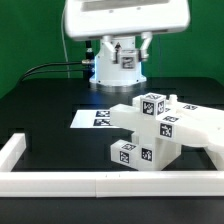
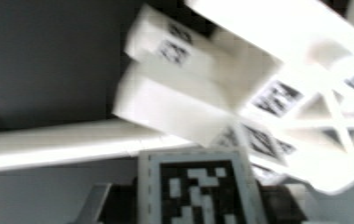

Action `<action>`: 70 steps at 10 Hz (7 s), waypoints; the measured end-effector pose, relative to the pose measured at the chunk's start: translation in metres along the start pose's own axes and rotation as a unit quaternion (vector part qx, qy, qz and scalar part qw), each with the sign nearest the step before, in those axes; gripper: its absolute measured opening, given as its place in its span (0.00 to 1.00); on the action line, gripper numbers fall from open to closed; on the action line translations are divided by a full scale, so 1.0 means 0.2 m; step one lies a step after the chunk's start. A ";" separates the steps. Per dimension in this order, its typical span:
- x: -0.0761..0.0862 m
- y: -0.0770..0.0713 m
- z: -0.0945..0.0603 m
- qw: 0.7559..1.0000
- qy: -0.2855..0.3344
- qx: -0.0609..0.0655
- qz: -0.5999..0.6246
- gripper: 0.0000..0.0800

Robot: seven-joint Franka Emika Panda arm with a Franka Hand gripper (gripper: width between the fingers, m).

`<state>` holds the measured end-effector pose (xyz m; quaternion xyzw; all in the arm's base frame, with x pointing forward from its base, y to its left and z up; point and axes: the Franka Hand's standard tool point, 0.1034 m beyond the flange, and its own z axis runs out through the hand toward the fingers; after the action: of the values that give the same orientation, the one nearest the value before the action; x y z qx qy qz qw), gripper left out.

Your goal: Assemble chair

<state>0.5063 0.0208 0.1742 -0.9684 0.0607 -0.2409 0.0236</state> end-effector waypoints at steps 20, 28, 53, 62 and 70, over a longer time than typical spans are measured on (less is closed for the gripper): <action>-0.15 -0.26 0.24 1.000 -0.009 0.004 -0.024 0.35; -0.18 -0.23 0.27 1.000 -0.008 -0.003 -0.025 0.35; -0.18 -0.21 0.28 0.913 -0.265 -0.059 0.303 0.33; -0.15 -0.21 0.27 0.854 -0.248 -0.089 0.450 0.78; -0.16 -0.23 0.27 0.968 -0.247 -0.015 0.033 0.81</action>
Offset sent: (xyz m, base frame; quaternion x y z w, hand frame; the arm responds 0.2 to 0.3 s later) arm 0.0000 0.0000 0.0000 0.0000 0.0000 0.0000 1.0000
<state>0.5079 0.0708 0.1159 -0.9955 0.0890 0.0076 0.0309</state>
